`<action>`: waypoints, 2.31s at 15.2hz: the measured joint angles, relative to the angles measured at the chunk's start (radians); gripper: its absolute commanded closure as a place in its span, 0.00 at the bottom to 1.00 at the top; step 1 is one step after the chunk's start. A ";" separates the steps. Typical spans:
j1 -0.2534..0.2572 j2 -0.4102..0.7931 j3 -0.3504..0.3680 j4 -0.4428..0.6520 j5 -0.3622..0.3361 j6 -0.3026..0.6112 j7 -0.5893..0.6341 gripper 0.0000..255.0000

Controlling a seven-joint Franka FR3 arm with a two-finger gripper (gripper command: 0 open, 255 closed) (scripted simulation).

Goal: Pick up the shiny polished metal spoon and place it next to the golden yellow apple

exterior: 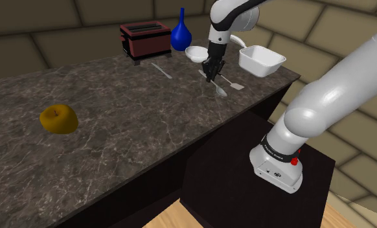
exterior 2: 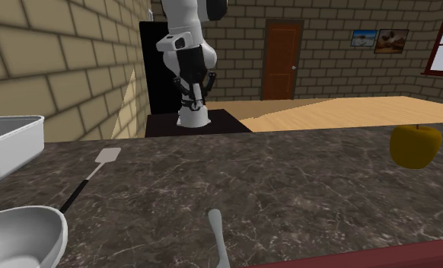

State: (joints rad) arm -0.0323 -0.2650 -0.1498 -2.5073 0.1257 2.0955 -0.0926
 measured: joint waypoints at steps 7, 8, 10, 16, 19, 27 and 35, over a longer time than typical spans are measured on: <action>-0.005 -0.049 0.002 0.050 -0.013 -0.098 0.017 1.00; 0.001 -0.054 0.010 0.053 -0.009 -0.104 0.029 1.00; 0.024 -0.036 0.038 0.074 0.009 -0.101 0.067 1.00; 0.098 0.018 0.132 0.117 0.066 -0.070 0.198 1.00; 0.132 0.056 0.175 0.145 0.087 -0.049 0.261 1.00; 0.216 0.204 0.281 0.313 0.109 -0.034 0.440 1.00; 0.301 0.394 0.360 0.542 0.077 -0.038 0.624 1.00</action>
State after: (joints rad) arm 0.2690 0.1295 0.2105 -1.9658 0.2027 2.0575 0.5314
